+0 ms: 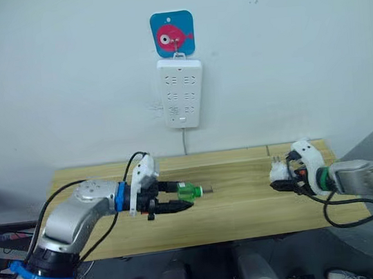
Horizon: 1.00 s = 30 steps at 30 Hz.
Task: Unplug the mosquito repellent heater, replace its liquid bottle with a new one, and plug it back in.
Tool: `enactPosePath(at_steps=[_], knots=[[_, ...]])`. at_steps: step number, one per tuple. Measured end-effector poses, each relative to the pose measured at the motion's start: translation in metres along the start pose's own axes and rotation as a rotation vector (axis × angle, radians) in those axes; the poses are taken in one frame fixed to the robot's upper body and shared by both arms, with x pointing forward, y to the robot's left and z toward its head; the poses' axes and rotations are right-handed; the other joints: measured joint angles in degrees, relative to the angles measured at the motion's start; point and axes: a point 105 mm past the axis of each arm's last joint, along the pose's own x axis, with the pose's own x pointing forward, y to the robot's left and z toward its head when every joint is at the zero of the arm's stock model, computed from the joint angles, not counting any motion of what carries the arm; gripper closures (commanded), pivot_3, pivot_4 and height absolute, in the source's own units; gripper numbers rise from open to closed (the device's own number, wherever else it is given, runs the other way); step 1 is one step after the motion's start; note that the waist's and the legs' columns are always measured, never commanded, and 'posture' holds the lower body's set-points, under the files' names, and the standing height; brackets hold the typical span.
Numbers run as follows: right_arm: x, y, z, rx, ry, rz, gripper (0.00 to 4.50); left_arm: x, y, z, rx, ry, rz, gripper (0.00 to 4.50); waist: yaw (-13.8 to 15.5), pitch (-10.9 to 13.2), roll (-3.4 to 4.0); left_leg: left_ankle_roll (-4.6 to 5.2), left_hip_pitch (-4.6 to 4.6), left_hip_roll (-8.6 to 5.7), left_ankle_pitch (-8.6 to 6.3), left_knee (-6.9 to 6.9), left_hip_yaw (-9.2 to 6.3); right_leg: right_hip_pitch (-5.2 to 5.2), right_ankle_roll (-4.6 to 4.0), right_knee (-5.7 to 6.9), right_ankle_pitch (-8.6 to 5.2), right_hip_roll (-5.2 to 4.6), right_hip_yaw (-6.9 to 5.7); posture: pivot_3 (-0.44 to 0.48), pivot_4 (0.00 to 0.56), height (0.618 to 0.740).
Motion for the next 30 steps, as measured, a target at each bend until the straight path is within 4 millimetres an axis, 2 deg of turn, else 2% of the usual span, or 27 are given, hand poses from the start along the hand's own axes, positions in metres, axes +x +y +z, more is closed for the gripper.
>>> enactPosePath(at_steps=[3, 9, 15, 16, 18, 21, 23, 26, 29, 30], knots=[[0.016, -0.017, 0.001, 0.082, 0.076, -0.105, 1.48, 0.010, -0.007, 0.004, 0.048, -0.023, 0.005, 2.26, 0.2, 0.7, 0.05, -0.02, 0.01, -0.01, 0.02, 0.01, -0.02, 0.02, -0.07, 0.01, 0.04, 0.00, -0.02, -0.038, 0.235, 0.730], [0.032, -0.046, -0.001, 0.210, 0.136, -0.228, 1.48, 0.017, -0.013, 0.006, 0.081, -0.040, 0.025, 2.26, 0.6, 1.4, 0.15, 0.01, -0.08, -0.04, 0.00, -0.03, -0.10, -0.02, -0.08, 0.00, 0.05, 0.00, -0.09, -0.023, 0.250, 0.730], [0.037, -0.059, -0.009, 0.302, 0.183, -0.260, 1.48, 0.018, -0.013, 0.005, 0.084, -0.037, 0.039, 2.26, 0.7, 1.7, 0.27, 0.03, -0.15, -0.04, -0.01, -0.09, -0.16, -0.07, -0.08, -0.03, 0.05, -0.01, -0.16, -0.019, 0.252, 0.730], [0.038, -0.061, -0.012, 0.310, 0.191, -0.265, 0.74, 0.018, -0.012, 0.005, 0.085, -0.038, 0.039, 2.26, 0.8, 1.8, 0.28, 0.03, -0.15, -0.04, -0.01, -0.09, -0.16, -0.06, -0.08, -0.03, 0.05, -0.01, -0.15, -0.023, 0.253, 0.730], [0.039, -0.062, -0.015, 0.313, 0.202, -0.271, 0.13, 0.018, -0.012, 0.006, 0.086, -0.039, 0.039, 2.26, 0.8, 1.8, 0.27, 0.02, -0.14, -0.04, -0.01, -0.08, -0.15, -0.06, -0.08, -0.02, 0.05, -0.01, -0.15, -0.030, 0.252, 0.730], [0.037, -0.063, -0.013, 0.321, 0.190, -0.264, 0.00, 0.020, -0.012, 0.007, 0.087, -0.050, 0.037, 2.26, 0.7, 1.9, 0.30, 0.02, -0.13, -0.04, -0.01, -0.06, -0.13, -0.06, -0.08, 0.00, 0.05, -0.01, -0.14, -0.047, 0.246, 0.730], [0.031, -0.063, -0.008, 0.313, 0.168, -0.260, 0.00, 0.020, -0.011, 0.007, 0.084, -0.055, 0.037, 2.26, 0.6, 1.9, 0.33, 0.02, -0.13, -0.04, -0.01, -0.06, -0.14, -0.06, -0.07, 0.00, 0.05, -0.01, -0.14, -0.047, 0.246, 0.730], [0.010, -0.073, -0.001, 0.299, 0.111, -0.292, 0.00, 0.020, -0.009, 0.006, 0.080, -0.055, 0.043, 2.26, 0.6, 2.0, 0.40, 0.02, -0.17, -0.05, -0.01, -0.07, -0.19, -0.06, -0.07, -0.03, 0.05, -0.01, -0.19, -0.067, 0.235, 0.730], [-0.031, -0.079, -0.002, 0.268, 0.036, -0.336, 0.00, 0.016, -0.003, 0.002, 0.073, -0.066, 0.075, 2.26, 1.0, 2.0, 0.52, 0.02, -0.41, -0.06, -0.01, -0.07, -0.32, -0.21, -0.06, -0.07, 0.04, -0.03, -0.28, -0.098, 0.224, 0.730], [-0.046, -0.074, 0.002, 0.260, -0.024, -0.317, 0.00, 0.014, 0.000, 0.002, 0.063, -0.086, 0.103, 2.26, 1.0, 2.0, 0.53, 0.01, -0.53, -0.05, -0.01, -0.06, -0.34, -0.32, -0.05, -0.06, 0.04, -0.03, -0.29, -0.108, 0.220, 0.730]])
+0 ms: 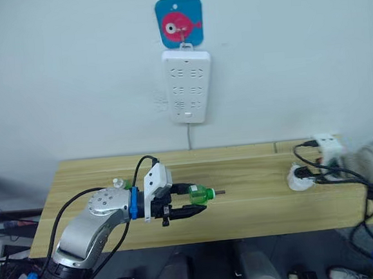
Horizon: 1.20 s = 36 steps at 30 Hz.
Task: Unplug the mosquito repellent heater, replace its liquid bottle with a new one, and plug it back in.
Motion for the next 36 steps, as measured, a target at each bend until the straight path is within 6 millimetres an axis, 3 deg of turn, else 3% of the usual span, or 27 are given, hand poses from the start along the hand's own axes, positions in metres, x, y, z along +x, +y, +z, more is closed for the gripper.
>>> enactPosePath(at_steps=[2, 5, 8, 13, 16, 21, 28, 35, 36], knots=[[-0.029, 0.024, 0.010, -0.022, -0.130, 0.130, 0.00, 0.002, 0.007, 0.002, -0.028, -0.072, 0.068, 2.26, -0.2, 0.0, 0.00, 0.00, -0.04, 0.04, 0.00, 0.01, -0.04, -0.01, 0.01, -0.01, 0.00, 0.01, -0.05, -0.140, 0.208, 0.730], [-0.064, 0.081, 0.010, -0.101, -0.330, 0.382, 0.00, 0.011, 0.016, 0.015, -0.071, -0.223, 0.182, 2.26, -0.9, -0.2, -0.28, -0.01, 0.05, 0.09, 0.00, 0.05, -0.11, 0.08, 0.02, 0.06, 0.01, 0.06, -0.10, -0.167, 0.194, 0.730], [-0.077, 0.122, -0.003, -0.063, -0.447, 0.567, 0.00, 0.011, 0.018, 0.019, -0.072, -0.278, 0.241, 2.26, -1.5, -0.3, -0.25, -0.08, 0.14, 0.05, 0.04, 0.08, -0.01, 0.13, 0.03, 0.11, 0.01, 0.05, 0.02, -0.180, 0.181, 0.730], [-0.098, 0.171, 0.003, 0.202, -0.645, 0.906, 0.00, 0.018, 0.016, 0.035, 0.002, -0.363, 0.244, 2.26, -2.3, -0.5, -0.16, -0.20, 0.27, -0.01, 0.12, 0.13, 0.23, 0.20, 0.11, 0.09, 0.14, 0.04, 0.22, -0.196, 0.158, 0.730], [-0.102, 0.187, 0.011, 0.284, -0.668, 0.969, 0.00, 0.022, 0.015, 0.039, 0.029, -0.372, 0.235, 2.26, -3.2, -0.9, -0.18, -0.20, 0.33, -0.03, 0.12, 0.12, 0.31, 0.23, 0.11, 0.10, 0.16, 0.04, 0.27, -0.194, 0.150, 0.730], [-0.091, 0.206, 0.017, 0.383, -0.600, 1.004, 0.00, 0.026, 0.017, 0.052, 0.070, -0.414, 0.244, 2.26, -4.1, -1.2, -0.17, -0.20, 0.37, 0.01, 0.13, 0.11, 0.27, 0.23, 0.11, 0.18, 0.16, 0.11, 0.27, -0.177, 0.138, 0.730], [-0.090, 0.233, 0.029, 0.384, -0.563, 1.091, 0.00, 0.033, 0.018, 0.062, 0.095, -0.438, 0.247, 2.26, -4.8, -1.9, -0.18, -0.19, 0.37, 0.02, 0.12, 0.09, 0.24, 0.23, 0.12, 0.17, 0.16, 0.16, 0.28, -0.162, 0.129, 0.730], [-0.089, 0.242, 0.035, 0.399, -0.565, 1.127, 0.00, 0.035, 0.018, 0.062, 0.096, -0.433, 0.259, 2.26, -4.7, -2.4, -0.18, -0.19, 0.45, 0.02, 0.12, 0.09, 0.23, 0.32, 0.12, 0.16, 0.16, 0.17, 0.29, -0.155, 0.127, 0.730], [-0.088, 0.242, 0.036, 0.401, -0.566, 1.126, 0.17, 0.035, 0.018, 0.062, 0.096, -0.434, 0.260, 2.26, -4.7, -2.4, -0.18, -0.19, 0.46, 0.01, 0.12, 0.09, 0.24, 0.32, 0.12, 0.17, 0.16, 0.17, 0.30, -0.153, 0.127, 0.730]])
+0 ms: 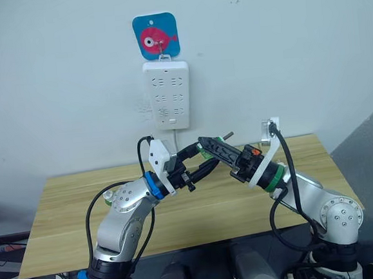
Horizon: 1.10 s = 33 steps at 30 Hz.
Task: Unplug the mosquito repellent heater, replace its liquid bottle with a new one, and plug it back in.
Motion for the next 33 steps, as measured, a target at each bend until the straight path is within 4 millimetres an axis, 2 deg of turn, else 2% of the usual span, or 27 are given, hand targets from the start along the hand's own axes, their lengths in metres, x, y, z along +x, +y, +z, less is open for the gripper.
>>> enactPosePath(at_steps=[2, 9, 11, 19, 21, 26, 28, 29, 30, 33], knots=[[0.001, 0.000, 0.001, 0.005, -0.012, 0.006, 0.59, 0.000, 0.000, 0.000, 0.000, 0.000, 0.004, 2.26, 0.0, 0.0, 0.00, 0.00, 0.02, 0.01, 0.00, 0.00, 0.00, 0.01, 0.00, 0.01, 0.00, 0.04, 0.00, -0.153, 0.127, 0.730], [0.002, -0.004, 0.007, 0.045, -0.053, 0.008, 3.09, 0.000, 0.000, 0.003, 0.011, -0.010, 0.009, 2.26, 0.0, 0.0, 0.01, 0.00, 0.04, 0.03, 0.00, 0.00, 0.00, 0.01, 0.00, 0.03, 0.00, 0.04, 0.02, -0.153, 0.127, 0.730], [0.001, -0.004, 0.009, 0.053, -0.062, 0.010, 3.64, -0.001, 0.000, 0.004, 0.016, -0.014, 0.009, 2.26, 0.0, -0.1, 0.02, 0.00, 0.04, 0.03, 0.00, 0.00, 0.00, 0.01, 0.00, 0.03, 0.00, 0.04, 0.02, -0.151, 0.125, 0.730], [0.002, -0.002, 0.005, 0.076, -0.040, 0.026, 3.64, -0.005, -0.002, 0.003, 0.032, -0.026, 0.002, 2.26, 0.1, -0.2, 0.01, 0.00, 0.05, 0.04, 0.00, 0.00, 0.00, 0.02, -0.01, 0.04, 0.00, 0.04, 0.03, -0.149, 0.123, 0.730], [0.002, -0.002, 0.005, 0.074, -0.035, 0.026, 3.64, -0.006, -0.002, 0.002, 0.032, -0.023, 0.002, 1.55, 0.1, -0.2, 0.01, 0.00, 0.06, 0.03, 0.00, 0.00, 0.00, 0.03, -0.01, 0.04, 0.00, 0.04, 0.03, -0.140, 0.124, 0.730], [0.005, 0.002, -0.006, 0.071, 0.011, 0.047, 3.64, -0.010, -0.006, -0.004, 0.053, 0.029, -0.036, 0.08, 0.1, -0.2, 0.02, 0.00, 0.09, 0.07, 0.00, 0.00, -0.01, 0.03, -0.01, 0.06, 0.00, 0.08, 0.02, -0.132, 0.130, 0.730], [-0.003, -0.011, -0.002, -0.023, 0.010, -0.031, 3.64, -0.018, -0.007, -0.010, 0.087, 0.085, -0.068, 0.06, 0.2, -0.3, 0.02, 0.00, 0.10, 0.04, 0.00, 0.00, 0.01, 0.05, 0.00, 0.02, 0.00, 0.09, 0.02, -0.127, 0.138, 0.730], [-0.010, -0.025, 0.001, -0.091, 0.010, -0.102, 3.64, -0.024, -0.006, -0.014, 0.104, 0.127, -0.077, 0.06, 0.2, -0.3, 0.02, 0.00, 0.10, 0.01, 0.00, 0.00, 0.03, 0.05, 0.00, 0.02, 0.00, 0.15, 0.02, -0.125, 0.143, 0.730], [-0.017, -0.041, 0.005, -0.187, 0.010, -0.194, 3.64, -0.031, -0.004, -0.020, 0.115, 0.173, -0.081, 0.06, 0.4, -0.3, 0.02, 0.00, 0.10, 0.00, 0.00, 0.00, 0.07, 0.05, 0.00, 0.01, 0.00, 0.19, 0.01, -0.125, 0.143, 0.730], [-0.028, -0.073, 0.012, -0.471, 0.043, -0.373, 3.64, -0.040, -0.002, -0.030, 0.126, 0.250, -0.092, 0.06, 0.6, -0.3, 0.02, 0.00, 0.19, 0.00, 0.00, 0.00, 0.19, 0.06, 0.02, 0.00, -0.02, 0.29, -0.01, -0.116, 0.157, 0.730]])
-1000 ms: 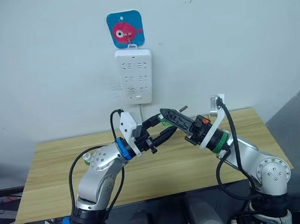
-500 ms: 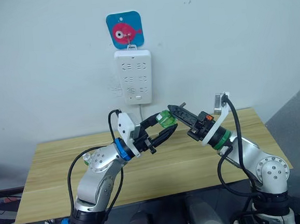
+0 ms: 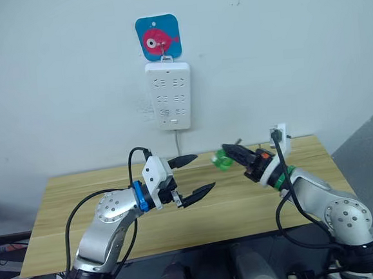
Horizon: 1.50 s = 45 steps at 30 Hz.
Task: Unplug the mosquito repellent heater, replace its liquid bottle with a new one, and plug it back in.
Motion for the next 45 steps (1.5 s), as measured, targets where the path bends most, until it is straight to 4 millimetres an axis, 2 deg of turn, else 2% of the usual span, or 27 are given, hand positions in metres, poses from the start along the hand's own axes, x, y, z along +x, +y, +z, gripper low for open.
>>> enactPosePath(at_steps=[2, 6, 8, 14, 22, 23, 29, 31, 33, 37, 41, 45], knots=[[0.006, -0.018, -0.009, -0.159, -0.002, -0.090, 3.64, -0.003, -0.001, -0.008, 0.002, 0.045, -0.009, 0.06, 0.0, 0.0, -0.03, 0.00, 0.04, 0.09, 0.00, -0.01, 0.04, 0.00, 0.00, -0.01, 0.00, 0.11, 0.04, -0.105, 0.172, 0.730], [0.022, -0.066, -0.033, -0.308, -0.001, -0.267, 3.64, -0.001, -0.006, -0.017, -0.003, 0.101, -0.027, 0.06, 0.3, 0.2, -0.09, 0.00, 0.08, 0.12, 0.00, -0.01, 0.10, 0.00, -0.02, 0.02, 0.00, 0.15, 0.08, -0.089, 0.194, 0.730], [0.026, -0.083, -0.046, -0.360, 0.015, -0.313, 3.64, 0.000, -0.009, -0.017, 0.003, 0.118, -0.039, 0.06, 0.4, 0.3, -0.07, 0.00, 0.07, 0.12, 0.00, -0.01, 0.13, -0.01, -0.04, 0.01, 0.02, 0.14, 0.11, -0.079, 0.207, 0.730], [0.050, -0.100, -0.061, -0.370, -0.001, -0.328, 3.64, -0.001, -0.014, -0.012, 0.003, 0.147, -0.026, 0.06, 1.0, 1.1, -0.11, 0.01, 0.08, 0.16, -0.01, -0.04, -0.03, 0.00, -0.18, 0.02, 0.10, -0.11, 0.11, -0.051, 0.239, 0.730], [0.051, -0.119, -0.073, -0.375, 0.010, -0.366, 3.64, -0.008, -0.016, -0.013, -0.016, 0.198, -0.019, 0.06, 1.4, 2.2, 0.04, 0.01, 0.02, 0.14, -0.01, -0.10, -0.14, -0.02, -0.22, -0.01, 0.12, -0.23, 0.04, -0.041, 0.248, 0.730], [0.051, -0.119, -0.074, -0.372, 0.006, -0.367, 3.64, -0.008, -0.017, -0.012, -0.021, 0.194, -0.019, 0.06, 1.3, 2.2, 0.04, 0.01, 0.02, 0.14, -0.01, -0.10, -0.14, -0.02, -0.22, 0.00, 0.12, -0.23, 0.05, -0.041, 0.255, 0.730], [0.053, -0.111, -0.081, -0.357, -0.015, -0.351, 1.57, -0.008, -0.019, -0.009, -0.033, 0.183, -0.024, 0.06, 1.3, 2.5, 0.08, 0.01, 0.04, 0.14, -0.01, -0.10, -0.15, -0.01, -0.22, 0.01, 0.12, -0.24, 0.04, -0.054, 0.255, 0.730], [0.049, -0.112, -0.084, -0.348, -0.015, -0.363, 0.84, -0.009, -0.020, -0.010, -0.039, 0.184, -0.023, 0.06, 1.3, 2.5, 0.10, 0.00, 0.03, 0.13, -0.01, -0.10, -0.14, -0.01, -0.22, 0.00, 0.12, -0.25, 0.05, -0.055, 0.253, 0.730], [0.041, -0.110, -0.079, -0.349, -0.052, -0.372, 0.12, -0.010, -0.020, -0.011, -0.043, 0.181, -0.013, 0.06, 1.3, 2.5, 0.13, 0.00, 0.01, 0.12, -0.01, -0.10, -0.15, -0.01, -0.22, -0.01, 0.12, -0.28, 0.03, -0.060, 0.238, 0.730], [0.025, -0.095, -0.057, -0.374, -0.143, -0.348, 0.05, -0.016, -0.017, -0.011, -0.042, 0.163, 0.026, 0.06, 1.4, 2.5, 0.15, 0.00, 0.00, 0.13, -0.01, -0.11, -0.18, -0.03, -0.21, -0.03, 0.11, -0.31, 0.00, -0.060, 0.241, 0.730], [0.006, -0.057, -0.036, -0.484, -0.141, -0.164, 0.05, -0.033, -0.013, -0.018, -0.059, 0.169, 0.140, 0.06, 1.3, 2.6, 0.24, -0.01, 0.01, 0.13, -0.01, -0.13, -0.15, -0.02, -0.20, -0.07, 0.10, -0.33, 0.02, -0.062, 0.241, 0.730], [-0.009, -0.012, -0.025, -0.613, -0.046, 0.121, 0.02, -0.082, 0.009, -0.044, -0.143, 0.235, 0.463, 0.03, 1.2, 2.8, 0.14, 0.00, 0.07, 0.15, -0.01, -0.13, -0.18, 0.01, -0.22, -0.10, 0.05, -0.33, -0.07, -0.046, 0.257, 0.730]])
